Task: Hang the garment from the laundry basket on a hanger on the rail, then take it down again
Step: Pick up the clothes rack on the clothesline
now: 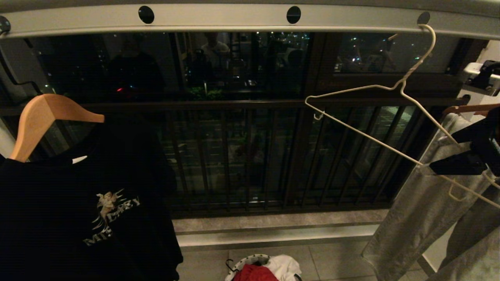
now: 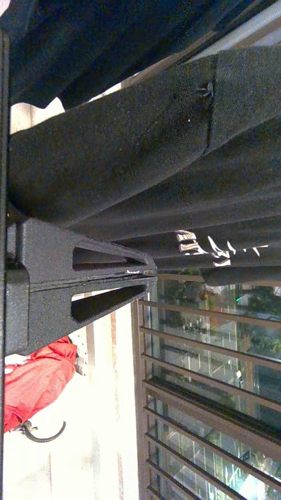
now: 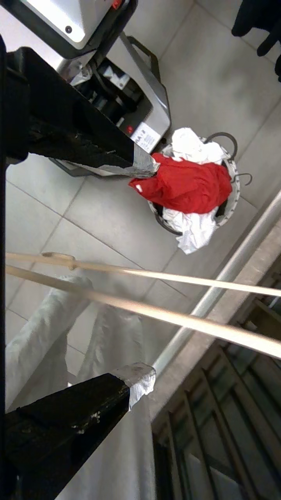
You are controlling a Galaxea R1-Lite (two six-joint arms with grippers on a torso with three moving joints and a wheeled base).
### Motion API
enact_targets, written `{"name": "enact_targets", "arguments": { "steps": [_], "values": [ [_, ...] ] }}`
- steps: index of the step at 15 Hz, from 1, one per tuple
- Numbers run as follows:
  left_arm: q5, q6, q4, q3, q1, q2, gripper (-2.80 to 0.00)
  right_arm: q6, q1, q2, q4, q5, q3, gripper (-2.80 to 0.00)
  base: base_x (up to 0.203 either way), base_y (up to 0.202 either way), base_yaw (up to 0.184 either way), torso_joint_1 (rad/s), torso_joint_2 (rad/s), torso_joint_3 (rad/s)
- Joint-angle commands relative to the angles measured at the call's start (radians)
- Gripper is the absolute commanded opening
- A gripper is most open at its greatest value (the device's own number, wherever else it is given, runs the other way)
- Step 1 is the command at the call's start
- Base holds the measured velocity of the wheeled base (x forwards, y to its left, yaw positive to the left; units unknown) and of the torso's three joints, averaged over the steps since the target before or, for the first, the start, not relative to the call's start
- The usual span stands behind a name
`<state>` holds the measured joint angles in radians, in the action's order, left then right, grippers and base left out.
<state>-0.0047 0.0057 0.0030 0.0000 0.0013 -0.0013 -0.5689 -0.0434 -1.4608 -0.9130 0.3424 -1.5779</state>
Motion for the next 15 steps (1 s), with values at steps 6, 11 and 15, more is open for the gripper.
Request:
{"name": "enact_targets", "arguments": {
  "steps": [6,11,15],
  "values": [
    [0.0,0.0,0.0,0.002,0.0,0.0,-2.8,-0.016,-0.004,-0.019,-0.006,0.008,0.03,0.0,0.0,0.0,0.0,0.0,0.0,0.0],
    [-0.001,0.0,0.0,0.002,0.0,0.0,-2.8,-0.016,-0.004,-0.028,0.001,0.03,0.052,0.0,0.0,0.0,0.0,0.0,0.0,0.0],
    [-0.001,0.0,0.0,0.002,0.0,0.0,-2.8,-0.016,-0.004,-0.032,0.008,0.03,0.061,0.0,0.0,0.0,0.0,0.0,0.0,0.0]
  ]
}}
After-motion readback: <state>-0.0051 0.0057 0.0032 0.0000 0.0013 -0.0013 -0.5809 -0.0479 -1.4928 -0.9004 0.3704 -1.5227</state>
